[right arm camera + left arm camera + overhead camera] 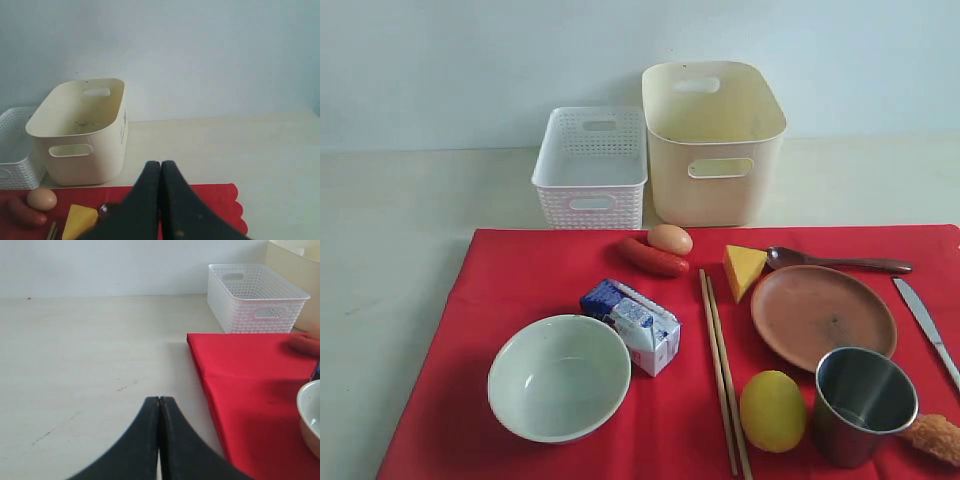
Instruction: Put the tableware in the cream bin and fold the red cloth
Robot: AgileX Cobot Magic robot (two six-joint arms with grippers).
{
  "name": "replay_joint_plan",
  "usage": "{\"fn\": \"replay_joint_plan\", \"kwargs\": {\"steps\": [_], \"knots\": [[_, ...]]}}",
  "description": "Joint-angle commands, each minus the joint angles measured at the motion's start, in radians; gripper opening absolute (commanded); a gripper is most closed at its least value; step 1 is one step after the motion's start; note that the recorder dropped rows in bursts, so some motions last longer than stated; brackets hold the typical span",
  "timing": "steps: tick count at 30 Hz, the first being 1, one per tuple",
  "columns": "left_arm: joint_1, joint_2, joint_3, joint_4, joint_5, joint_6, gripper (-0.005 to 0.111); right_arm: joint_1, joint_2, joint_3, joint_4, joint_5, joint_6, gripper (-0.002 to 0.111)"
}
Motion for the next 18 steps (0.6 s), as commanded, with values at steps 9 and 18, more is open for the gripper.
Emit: {"fn": "replay_joint_plan", "kwargs": {"steps": [9, 18], "knots": [[0.004, -0.004, 0.003, -0.006, -0.006, -0.005, 0.0, -0.002, 0.002, -0.008, -0.006, -0.006, -0.003, 0.0], [0.004, -0.004, 0.003, -0.006, -0.006, -0.005, 0.0, -0.002, 0.093, -0.013, 0.107, -0.02, -0.023, 0.0]]}}
